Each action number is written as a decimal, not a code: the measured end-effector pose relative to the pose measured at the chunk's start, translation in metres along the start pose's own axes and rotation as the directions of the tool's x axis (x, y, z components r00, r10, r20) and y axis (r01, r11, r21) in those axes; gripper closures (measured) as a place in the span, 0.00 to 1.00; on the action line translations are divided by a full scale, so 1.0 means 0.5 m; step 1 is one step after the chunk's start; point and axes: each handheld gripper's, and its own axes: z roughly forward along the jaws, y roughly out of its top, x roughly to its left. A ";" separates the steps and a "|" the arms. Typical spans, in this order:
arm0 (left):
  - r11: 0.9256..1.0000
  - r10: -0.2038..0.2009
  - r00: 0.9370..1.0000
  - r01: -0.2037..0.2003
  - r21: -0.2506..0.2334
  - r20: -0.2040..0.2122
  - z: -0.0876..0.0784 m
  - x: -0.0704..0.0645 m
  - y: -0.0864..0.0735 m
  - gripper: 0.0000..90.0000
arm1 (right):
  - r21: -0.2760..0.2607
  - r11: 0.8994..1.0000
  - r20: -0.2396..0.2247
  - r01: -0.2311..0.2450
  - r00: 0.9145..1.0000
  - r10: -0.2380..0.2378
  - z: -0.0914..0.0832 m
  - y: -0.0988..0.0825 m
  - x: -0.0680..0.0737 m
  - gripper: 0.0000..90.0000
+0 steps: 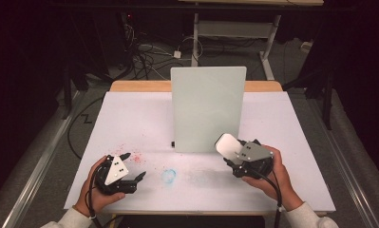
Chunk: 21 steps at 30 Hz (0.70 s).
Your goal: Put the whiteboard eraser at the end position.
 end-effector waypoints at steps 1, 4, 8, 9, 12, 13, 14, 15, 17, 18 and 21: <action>1.000 0.002 1.000 -0.002 0.001 0.000 0.000 0.000 0.000 0.22 | 0.014 1.000 -0.029 0.015 0.999 -0.014 0.004 0.002 0.006 0.34; 1.000 0.002 1.000 -0.002 0.003 0.001 0.000 0.000 0.000 0.22 | 0.046 0.997 -0.112 0.060 0.992 -0.055 0.017 0.004 0.023 0.34; 1.000 0.002 1.000 -0.002 0.005 0.003 0.001 -0.001 0.000 0.22 | 0.072 0.992 -0.205 0.104 0.975 -0.087 0.034 0.007 0.040 0.34; 1.000 0.003 1.000 -0.003 0.005 0.003 0.002 -0.001 0.000 0.22 | 0.072 0.991 -0.218 0.110 0.972 -0.092 0.037 0.009 0.043 0.34; 1.000 0.005 1.000 -0.005 0.008 0.006 0.003 -0.001 0.000 0.22 | 0.066 0.989 -0.268 0.131 0.957 -0.108 0.043 0.015 0.054 0.34; 1.000 0.006 1.000 -0.006 0.009 0.005 0.004 -0.002 0.000 0.22 | 0.065 0.988 -0.280 0.137 0.953 -0.114 0.045 0.017 0.057 0.34; 1.000 0.006 1.000 -0.006 0.009 0.007 0.004 -0.002 0.000 0.22 | 0.064 0.987 -0.293 0.147 0.948 -0.122 0.047 0.019 0.062 0.34; 1.000 0.007 1.000 -0.007 0.010 0.007 0.004 -0.002 0.000 0.22 | 0.065 0.985 -0.310 0.162 0.941 -0.134 0.051 0.021 0.069 0.34; 1.000 0.009 1.000 -0.009 0.011 0.007 0.005 -0.003 0.001 0.22 | 0.069 0.980 -0.334 0.189 0.930 -0.155 0.058 0.025 0.078 0.34; 1.000 0.010 1.000 -0.010 0.013 0.008 0.005 -0.003 0.000 0.22 | 0.072 0.978 -0.342 0.198 0.926 -0.162 0.060 0.027 0.082 0.34; 1.000 0.010 1.000 -0.010 0.014 0.008 0.005 -0.003 0.000 0.22 | 0.077 0.971 -0.363 0.225 0.914 -0.182 0.071 0.031 0.093 0.34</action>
